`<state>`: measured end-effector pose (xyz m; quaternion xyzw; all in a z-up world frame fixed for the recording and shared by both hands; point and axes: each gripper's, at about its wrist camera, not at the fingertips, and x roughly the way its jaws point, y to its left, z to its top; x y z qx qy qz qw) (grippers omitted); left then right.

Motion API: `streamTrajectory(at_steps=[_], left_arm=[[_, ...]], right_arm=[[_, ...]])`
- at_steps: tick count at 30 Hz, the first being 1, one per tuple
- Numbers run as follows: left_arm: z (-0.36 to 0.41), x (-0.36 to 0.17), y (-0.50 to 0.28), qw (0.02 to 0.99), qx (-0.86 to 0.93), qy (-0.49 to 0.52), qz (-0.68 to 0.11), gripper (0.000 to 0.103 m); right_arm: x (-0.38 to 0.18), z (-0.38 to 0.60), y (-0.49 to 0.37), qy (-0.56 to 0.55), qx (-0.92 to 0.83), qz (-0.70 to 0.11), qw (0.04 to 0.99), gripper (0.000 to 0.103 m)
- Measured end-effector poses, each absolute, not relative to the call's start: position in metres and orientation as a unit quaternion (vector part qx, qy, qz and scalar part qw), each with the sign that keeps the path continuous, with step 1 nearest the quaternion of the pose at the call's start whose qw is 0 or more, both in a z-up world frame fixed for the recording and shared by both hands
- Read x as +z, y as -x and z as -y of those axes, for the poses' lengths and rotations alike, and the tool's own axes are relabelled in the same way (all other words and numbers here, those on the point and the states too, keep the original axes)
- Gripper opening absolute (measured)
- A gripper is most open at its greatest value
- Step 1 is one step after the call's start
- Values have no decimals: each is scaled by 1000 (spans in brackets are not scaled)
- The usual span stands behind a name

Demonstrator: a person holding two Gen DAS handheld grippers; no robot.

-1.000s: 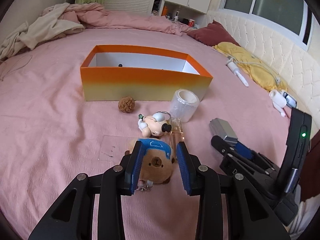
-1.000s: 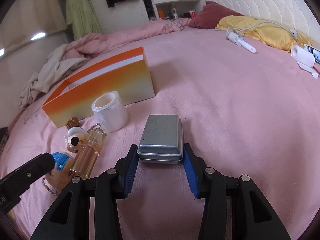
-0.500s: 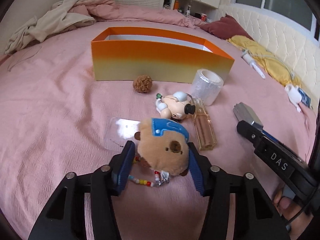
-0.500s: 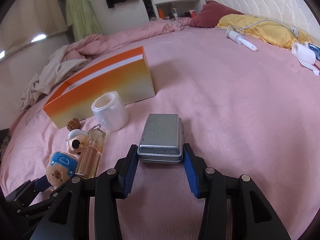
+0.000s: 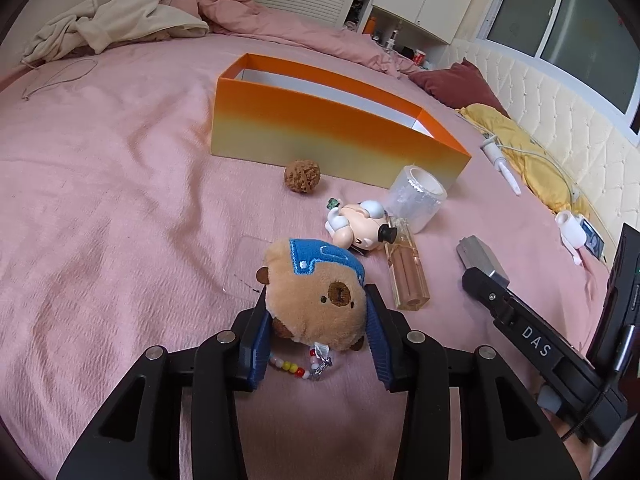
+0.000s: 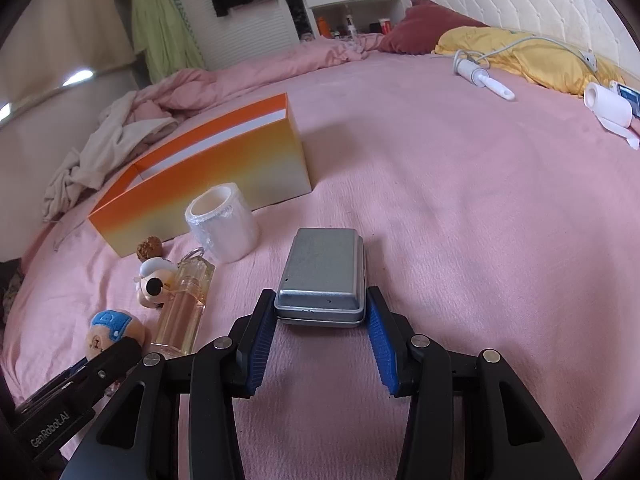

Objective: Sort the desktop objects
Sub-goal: 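Carry the capybara plush into the box with the left tool while the right tool carries the tin in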

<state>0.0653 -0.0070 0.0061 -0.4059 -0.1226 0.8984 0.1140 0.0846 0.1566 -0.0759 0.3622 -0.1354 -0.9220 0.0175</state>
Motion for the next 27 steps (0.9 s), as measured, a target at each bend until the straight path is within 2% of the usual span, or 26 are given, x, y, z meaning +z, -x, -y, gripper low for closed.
streamTrajectory(at_steps=[11,17,18,20,27], left_arm=[[15,52,-59,96,924,362,82,43],[25,73,-54,91,932,338,95,43],[25,75,-53,91,933,335,94,43],[25,81,-51,92,935,330,91,43],[24,86,-48,94,937,324,90,43]], right_arm=[[-57,-157,-85,-339,-931,133,22,42],[-37,-161,-82,-314,-938,142,28,40],[-34,-161,-82,-310,-939,143,30,25],[-28,-162,-78,-309,-939,146,35,15],[-22,-166,-72,-305,-938,158,37,14]])
